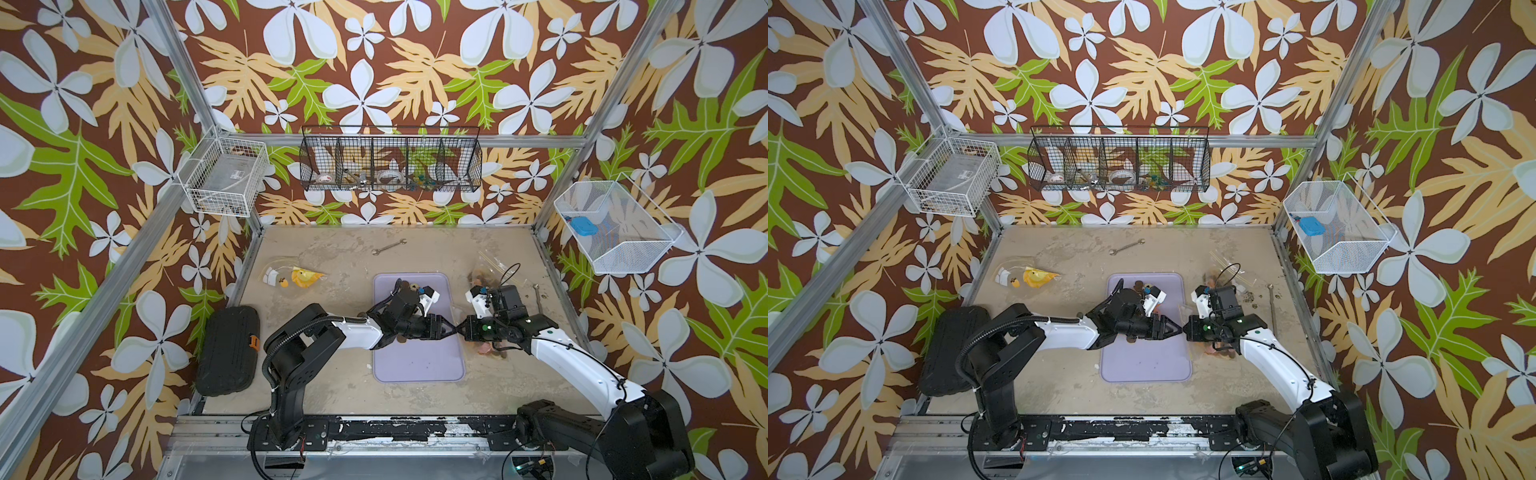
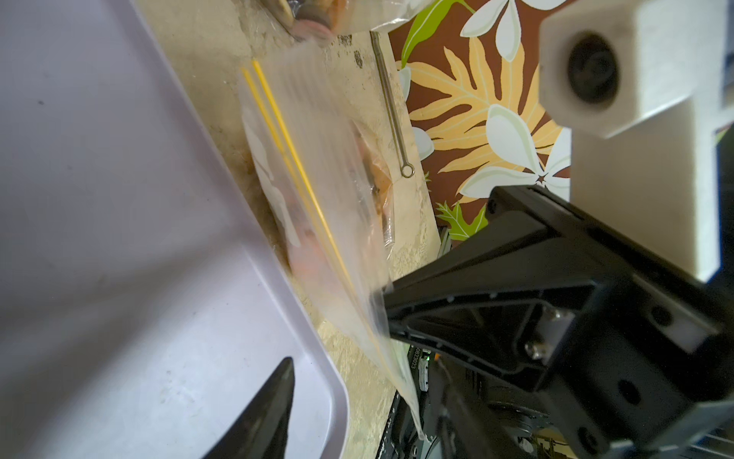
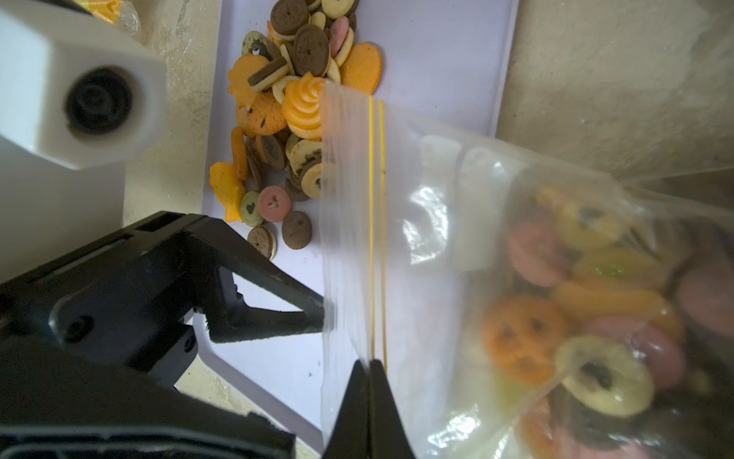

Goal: Pour cookies out of the ziploc bag
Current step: Open the ziploc bag at the center of the board.

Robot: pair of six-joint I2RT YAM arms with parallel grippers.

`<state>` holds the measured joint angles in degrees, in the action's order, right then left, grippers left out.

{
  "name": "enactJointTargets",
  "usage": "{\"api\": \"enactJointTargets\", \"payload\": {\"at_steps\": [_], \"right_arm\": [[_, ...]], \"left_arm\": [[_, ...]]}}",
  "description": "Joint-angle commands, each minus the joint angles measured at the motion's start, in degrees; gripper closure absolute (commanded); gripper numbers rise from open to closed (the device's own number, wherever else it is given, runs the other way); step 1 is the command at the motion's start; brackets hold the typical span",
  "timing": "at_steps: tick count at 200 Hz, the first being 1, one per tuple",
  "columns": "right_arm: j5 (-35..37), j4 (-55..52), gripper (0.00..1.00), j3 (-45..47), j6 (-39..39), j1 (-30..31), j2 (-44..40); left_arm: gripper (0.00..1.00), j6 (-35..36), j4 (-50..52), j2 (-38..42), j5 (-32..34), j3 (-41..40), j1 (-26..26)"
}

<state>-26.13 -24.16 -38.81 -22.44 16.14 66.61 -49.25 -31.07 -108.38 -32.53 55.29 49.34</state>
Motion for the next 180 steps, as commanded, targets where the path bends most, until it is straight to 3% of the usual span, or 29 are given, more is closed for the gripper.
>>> {"api": "enactJointTargets", "payload": {"at_steps": [1, 37, 65, 162, 180], "right_arm": [[-0.94, -0.79, 1.00, 0.20, 0.16, 0.03, -0.34], [-1.07, -0.88, 1.00, 0.47, -0.15, -0.01, -0.76], [-1.11, -0.93, 1.00, 0.57, -0.28, 0.03, -1.04], [0.46, -1.33, 1.00, 0.57, -1.01, 0.02, -2.52], [0.85, -1.32, 0.92, 0.46, -1.35, 0.03, -2.75]], "left_arm": [[0.49, -0.75, -1.60, -0.81, -0.78, 0.53, 0.23], [0.64, -1.27, -1.01, -2.13, -0.99, 1.49, 0.23], [0.69, -2.13, -1.86, -2.90, -1.56, 2.01, 0.32], [0.99, -4.80, -4.87, -5.12, -3.13, 3.23, 0.45], [1.00, -4.93, -5.25, -5.35, -3.23, 3.62, 0.49]]}}
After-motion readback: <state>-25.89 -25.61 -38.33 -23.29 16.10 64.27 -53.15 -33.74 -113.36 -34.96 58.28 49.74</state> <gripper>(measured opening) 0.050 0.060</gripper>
